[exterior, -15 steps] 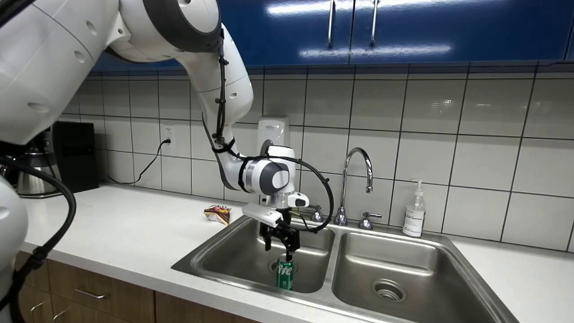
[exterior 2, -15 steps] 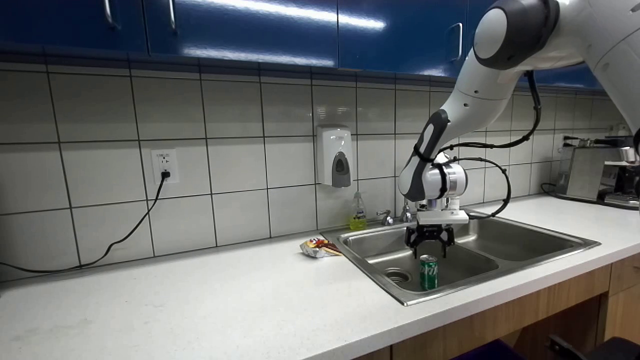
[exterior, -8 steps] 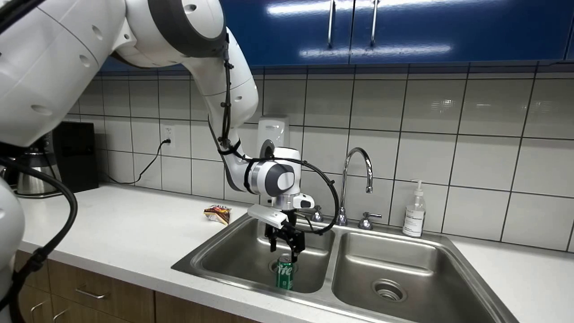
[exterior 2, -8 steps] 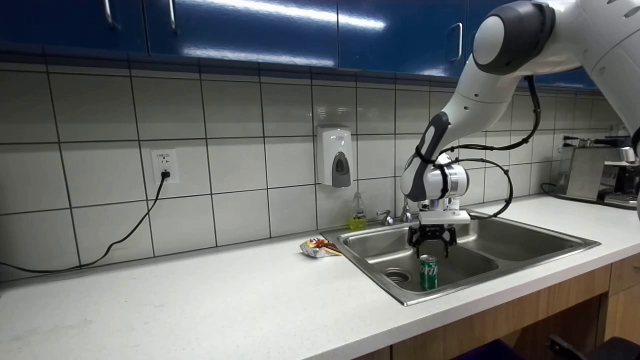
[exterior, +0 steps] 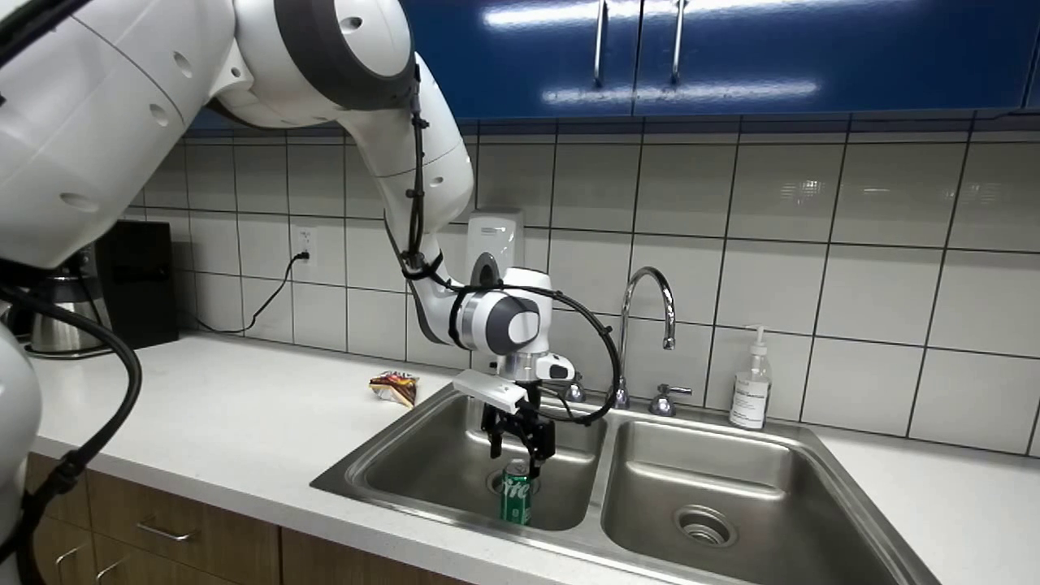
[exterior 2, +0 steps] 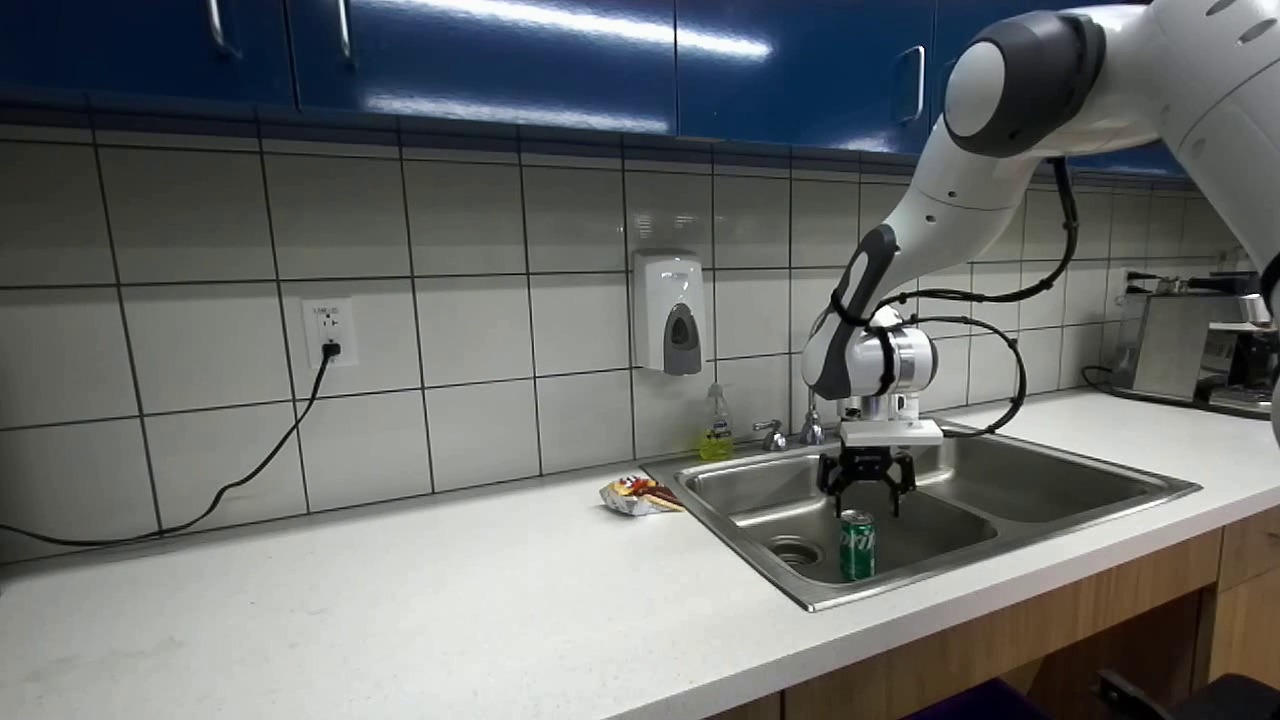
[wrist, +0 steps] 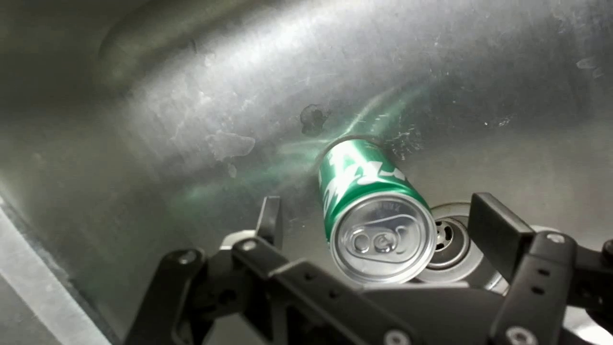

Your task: Remove the green can from the sink and put it on the counter

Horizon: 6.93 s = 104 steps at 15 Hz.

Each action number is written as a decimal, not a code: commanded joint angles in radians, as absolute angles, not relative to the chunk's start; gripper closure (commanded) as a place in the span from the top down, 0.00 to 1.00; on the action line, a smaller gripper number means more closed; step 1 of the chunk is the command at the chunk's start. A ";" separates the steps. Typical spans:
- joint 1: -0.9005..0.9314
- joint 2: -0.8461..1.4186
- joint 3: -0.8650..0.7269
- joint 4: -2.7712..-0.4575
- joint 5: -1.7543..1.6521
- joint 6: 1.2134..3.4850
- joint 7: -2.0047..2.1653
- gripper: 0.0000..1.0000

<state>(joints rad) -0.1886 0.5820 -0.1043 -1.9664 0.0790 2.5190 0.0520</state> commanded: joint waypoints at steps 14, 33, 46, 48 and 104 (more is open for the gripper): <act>-0.221 0.598 -0.088 -1.899 0.091 2.404 -0.076 1.00; -0.202 0.633 -0.101 -1.896 0.069 2.479 -0.074 1.00; -0.197 0.680 -0.078 -1.874 0.068 2.519 -0.090 1.00; -0.193 0.684 -0.081 -1.870 0.065 2.520 -0.085 1.00; -0.078 0.422 -0.136 -1.955 -0.092 2.399 -0.007 0.38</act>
